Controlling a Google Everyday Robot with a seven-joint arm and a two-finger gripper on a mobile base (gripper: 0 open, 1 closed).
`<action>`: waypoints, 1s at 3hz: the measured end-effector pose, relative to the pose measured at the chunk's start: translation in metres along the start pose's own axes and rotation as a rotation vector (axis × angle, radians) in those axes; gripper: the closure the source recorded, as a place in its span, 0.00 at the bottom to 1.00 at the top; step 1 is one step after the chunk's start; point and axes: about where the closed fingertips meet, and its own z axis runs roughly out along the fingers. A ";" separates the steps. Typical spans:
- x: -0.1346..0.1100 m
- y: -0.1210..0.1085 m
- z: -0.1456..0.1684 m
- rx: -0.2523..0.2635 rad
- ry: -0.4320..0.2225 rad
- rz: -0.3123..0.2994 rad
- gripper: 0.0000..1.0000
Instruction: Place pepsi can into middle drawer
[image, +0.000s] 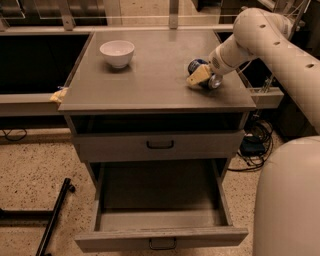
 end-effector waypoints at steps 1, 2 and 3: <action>0.002 0.013 -0.040 -0.080 -0.042 -0.036 0.82; 0.008 0.035 -0.098 -0.211 -0.103 -0.154 1.00; 0.012 0.053 -0.146 -0.368 -0.191 -0.277 1.00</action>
Offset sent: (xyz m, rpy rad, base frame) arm -0.1561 -0.0212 0.1193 0.0899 -0.1006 0.5762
